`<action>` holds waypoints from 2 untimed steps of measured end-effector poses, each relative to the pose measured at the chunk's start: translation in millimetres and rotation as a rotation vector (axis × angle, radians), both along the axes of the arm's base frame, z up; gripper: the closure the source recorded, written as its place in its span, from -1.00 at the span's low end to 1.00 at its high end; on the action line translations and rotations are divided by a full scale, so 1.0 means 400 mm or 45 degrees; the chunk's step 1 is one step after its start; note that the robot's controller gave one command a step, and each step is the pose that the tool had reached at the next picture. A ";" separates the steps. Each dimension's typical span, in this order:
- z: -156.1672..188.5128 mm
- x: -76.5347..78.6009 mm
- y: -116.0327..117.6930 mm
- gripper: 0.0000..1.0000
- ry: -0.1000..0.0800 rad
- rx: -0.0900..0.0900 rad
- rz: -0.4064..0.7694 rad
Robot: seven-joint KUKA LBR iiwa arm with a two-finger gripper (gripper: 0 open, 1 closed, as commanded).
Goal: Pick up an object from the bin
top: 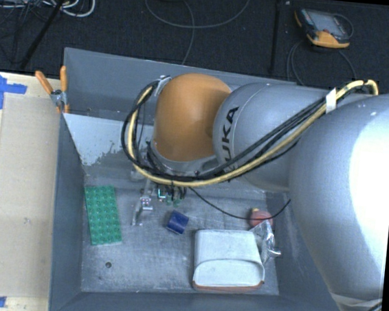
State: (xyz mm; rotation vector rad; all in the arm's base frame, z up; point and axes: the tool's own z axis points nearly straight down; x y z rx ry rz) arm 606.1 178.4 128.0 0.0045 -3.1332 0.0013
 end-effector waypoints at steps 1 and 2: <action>-0.124 -0.062 0.138 -1.00 -0.028 -0.005 0.817; -0.070 -0.204 0.164 -1.00 -0.006 0.010 1.620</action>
Offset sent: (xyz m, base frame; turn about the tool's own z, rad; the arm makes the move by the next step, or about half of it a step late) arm -0.0321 0.0580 -0.0580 -0.6489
